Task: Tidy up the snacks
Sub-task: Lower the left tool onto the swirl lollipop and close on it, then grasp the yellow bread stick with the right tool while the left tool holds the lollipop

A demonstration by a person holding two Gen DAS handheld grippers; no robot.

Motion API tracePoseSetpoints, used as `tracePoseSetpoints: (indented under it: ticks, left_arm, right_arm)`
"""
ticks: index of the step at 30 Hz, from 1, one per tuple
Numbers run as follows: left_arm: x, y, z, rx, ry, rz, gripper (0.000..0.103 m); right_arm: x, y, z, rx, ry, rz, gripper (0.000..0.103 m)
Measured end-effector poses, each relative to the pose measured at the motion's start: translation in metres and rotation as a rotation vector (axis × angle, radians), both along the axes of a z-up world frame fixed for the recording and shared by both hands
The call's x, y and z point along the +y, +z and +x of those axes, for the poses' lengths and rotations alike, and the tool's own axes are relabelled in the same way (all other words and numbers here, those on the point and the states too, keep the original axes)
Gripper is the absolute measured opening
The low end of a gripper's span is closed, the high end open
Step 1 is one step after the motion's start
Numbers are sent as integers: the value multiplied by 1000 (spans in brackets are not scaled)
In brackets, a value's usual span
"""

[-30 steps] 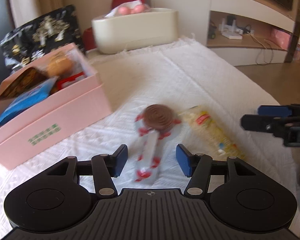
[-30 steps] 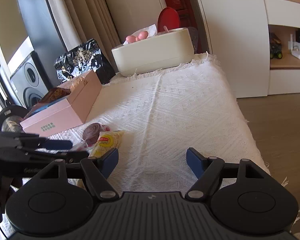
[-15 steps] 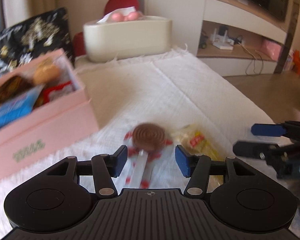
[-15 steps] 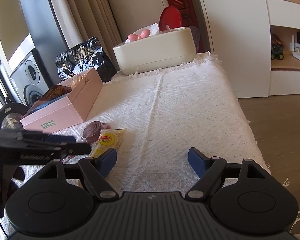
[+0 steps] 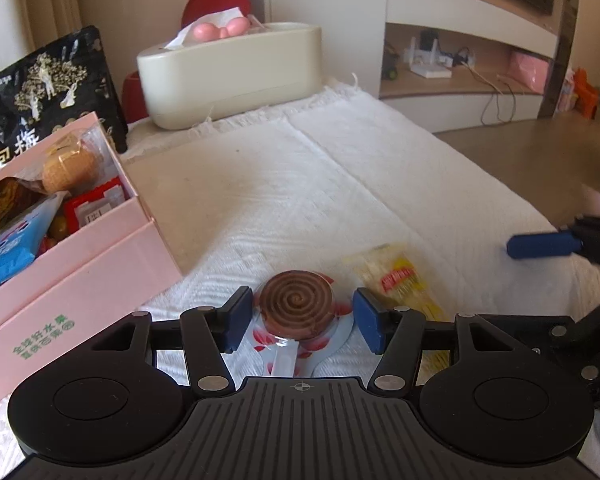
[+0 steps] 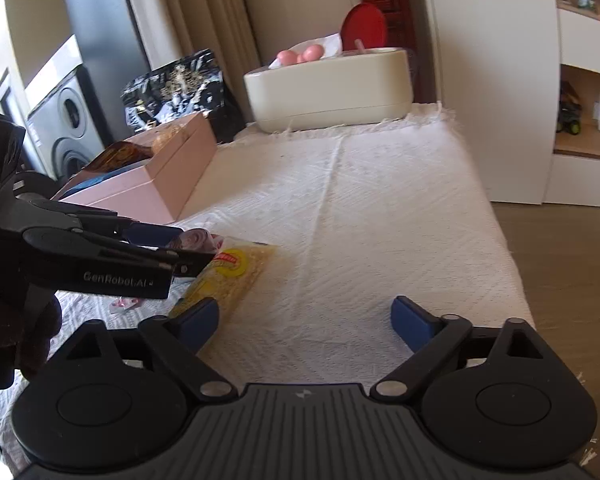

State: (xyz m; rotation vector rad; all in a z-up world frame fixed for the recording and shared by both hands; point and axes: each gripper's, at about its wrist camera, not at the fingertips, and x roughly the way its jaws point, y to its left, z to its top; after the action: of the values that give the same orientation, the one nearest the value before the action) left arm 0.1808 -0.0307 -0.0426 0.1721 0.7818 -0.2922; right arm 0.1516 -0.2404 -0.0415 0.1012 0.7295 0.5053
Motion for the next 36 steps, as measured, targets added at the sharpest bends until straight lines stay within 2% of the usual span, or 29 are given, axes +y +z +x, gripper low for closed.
tracePoseSetpoints:
  ticks: [6, 10, 13, 17, 23, 25, 30, 36]
  left_arm:
    - [9, 4, -22, 31, 46, -33, 60]
    - [19, 6, -55, 40, 70, -6, 60]
    - [31, 6, -74, 44, 96, -20, 60]
    - [43, 5, -80, 42, 121, -63, 61]
    - [33, -2, -91, -29, 151, -37, 62]
    - [34, -2, -93, -40, 151, -45, 62]
    - [42, -3, -96, -50, 150, -99, 61]
    - [42, -5, -99, -68, 152, -107, 61]
  right_arm:
    - [-7, 0, 4, 23, 50, 41, 103]
    - [-11, 0, 5, 31, 46, 80, 103]
    - [-9, 0, 4, 29, 46, 64, 103]
    - [-6, 1, 5, 33, 62, 38, 103]
    - [4, 2, 1, 19, 82, -50, 103]
    - [2, 6, -3, 13, 57, -63, 98]
    - [5, 17, -16, -37, 44, -75, 97]
    - [34, 19, -1, -12, 39, -74, 95]
